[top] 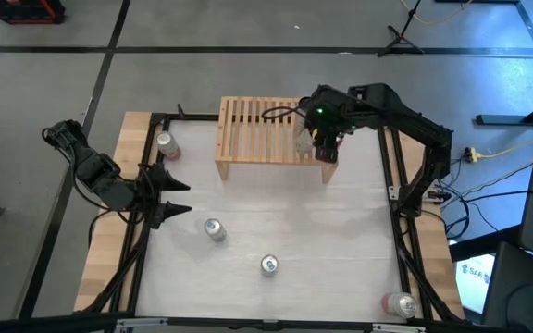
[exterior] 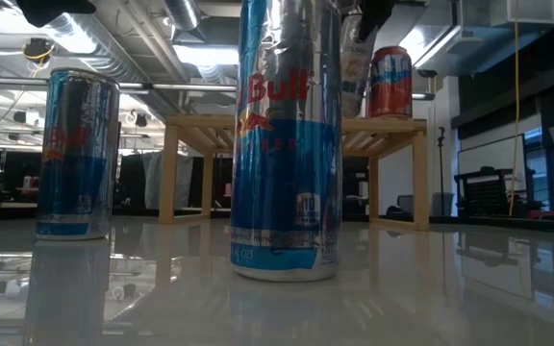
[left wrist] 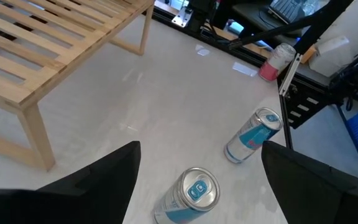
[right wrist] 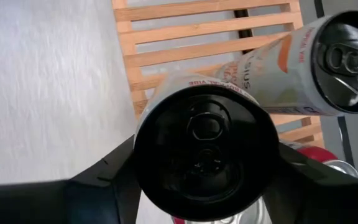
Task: Place canned beverage on shelf
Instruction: Put the white yellow soda can aligned with the other white yellow soda can on the shelf
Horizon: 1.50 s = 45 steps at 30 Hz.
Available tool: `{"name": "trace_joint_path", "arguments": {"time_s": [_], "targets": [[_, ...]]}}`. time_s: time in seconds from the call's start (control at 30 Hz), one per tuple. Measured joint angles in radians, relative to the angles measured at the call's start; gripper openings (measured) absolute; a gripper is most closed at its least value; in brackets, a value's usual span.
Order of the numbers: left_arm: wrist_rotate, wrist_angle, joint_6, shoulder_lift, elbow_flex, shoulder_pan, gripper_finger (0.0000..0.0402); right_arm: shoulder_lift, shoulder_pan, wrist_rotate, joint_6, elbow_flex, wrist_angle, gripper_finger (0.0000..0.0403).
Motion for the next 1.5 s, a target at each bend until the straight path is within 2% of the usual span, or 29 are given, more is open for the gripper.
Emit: {"name": "trace_joint_path", "arguments": {"time_s": [0.47, 0.8, 0.97, 1.5], "targets": [[0.038, 0.002, -0.003, 0.0, 0.0, 0.0, 0.0324, 0.001, 0.001, -0.005, 0.0, 0.0, 0.003, 0.029], [0.038, 0.033, -0.001, 0.0, 0.0, 0.0, 0.0324, 0.013, 0.001, 0.007, 0.0, 0.0, 0.053, 0.0293], [0.038, 0.042, -0.001, 0.0, 0.0, 0.0, 0.0324, 0.014, 0.001, 0.049, 0.0, 0.0, 0.069, 0.0293], [0.038, 0.046, 0.0, 0.0, 0.0, 0.0, 0.0324, 0.014, 0.009, 0.031, 0.011, 0.038, 0.054, 0.0294]]}}
